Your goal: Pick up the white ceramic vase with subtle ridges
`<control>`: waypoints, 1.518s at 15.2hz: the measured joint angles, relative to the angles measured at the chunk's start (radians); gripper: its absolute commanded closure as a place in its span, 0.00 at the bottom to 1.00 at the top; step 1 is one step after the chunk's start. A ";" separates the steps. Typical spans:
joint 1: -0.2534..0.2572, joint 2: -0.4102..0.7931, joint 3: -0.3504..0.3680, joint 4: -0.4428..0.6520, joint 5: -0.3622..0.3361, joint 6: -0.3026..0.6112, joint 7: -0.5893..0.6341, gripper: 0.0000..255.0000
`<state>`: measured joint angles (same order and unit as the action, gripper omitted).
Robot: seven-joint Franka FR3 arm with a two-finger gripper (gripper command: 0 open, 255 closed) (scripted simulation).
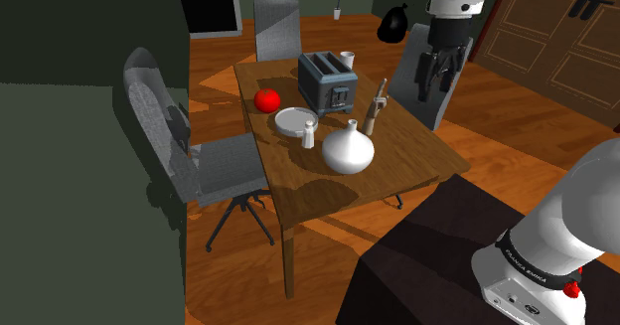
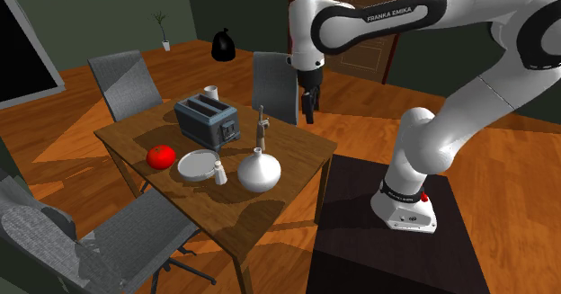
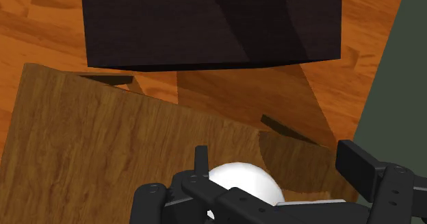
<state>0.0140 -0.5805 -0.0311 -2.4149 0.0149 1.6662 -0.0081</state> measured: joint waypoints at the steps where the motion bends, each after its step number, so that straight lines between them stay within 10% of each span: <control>1: 0.003 0.036 0.005 0.007 0.004 0.033 0.008 0.00; 23: 0.014 0.739 0.029 0.300 0.020 0.513 0.091 0.00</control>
<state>0.0285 0.1582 -0.0019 -2.1152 0.0349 2.1793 0.0828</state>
